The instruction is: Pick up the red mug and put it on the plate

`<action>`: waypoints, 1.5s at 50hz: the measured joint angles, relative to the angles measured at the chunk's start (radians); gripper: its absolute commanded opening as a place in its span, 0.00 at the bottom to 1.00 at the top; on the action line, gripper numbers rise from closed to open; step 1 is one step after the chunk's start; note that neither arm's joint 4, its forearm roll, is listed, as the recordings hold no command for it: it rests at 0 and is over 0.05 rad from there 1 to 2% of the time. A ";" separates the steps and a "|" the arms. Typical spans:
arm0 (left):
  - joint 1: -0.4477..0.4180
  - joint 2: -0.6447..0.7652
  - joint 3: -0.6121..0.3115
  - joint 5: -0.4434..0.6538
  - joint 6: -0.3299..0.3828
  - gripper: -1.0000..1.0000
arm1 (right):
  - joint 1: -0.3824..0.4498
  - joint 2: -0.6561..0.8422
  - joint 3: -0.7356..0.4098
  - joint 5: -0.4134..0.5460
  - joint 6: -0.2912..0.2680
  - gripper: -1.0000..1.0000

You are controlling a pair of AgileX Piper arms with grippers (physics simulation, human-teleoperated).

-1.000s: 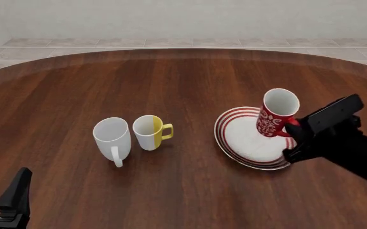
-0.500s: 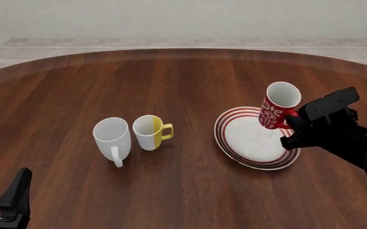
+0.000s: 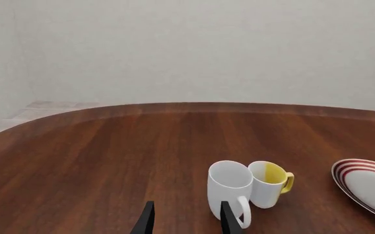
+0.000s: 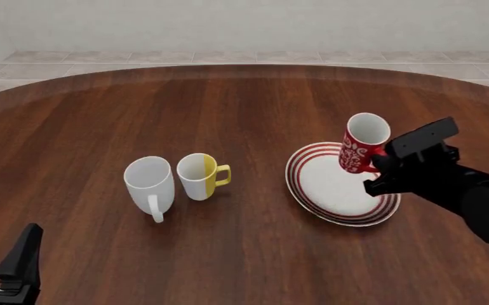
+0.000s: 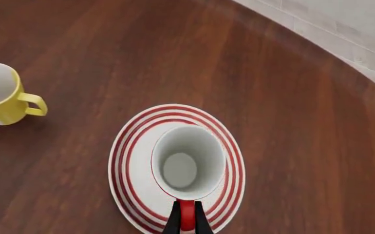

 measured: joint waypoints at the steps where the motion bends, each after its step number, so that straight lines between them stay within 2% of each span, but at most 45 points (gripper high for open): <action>1: 0.000 0.000 -0.001 0.001 0.000 1.00 | 0.000 0.004 0.000 -0.002 0.000 0.00; 75: -0.001 0.000 0.000 -0.003 0.005 1.00 | -0.002 0.167 0.047 -0.135 0.016 0.00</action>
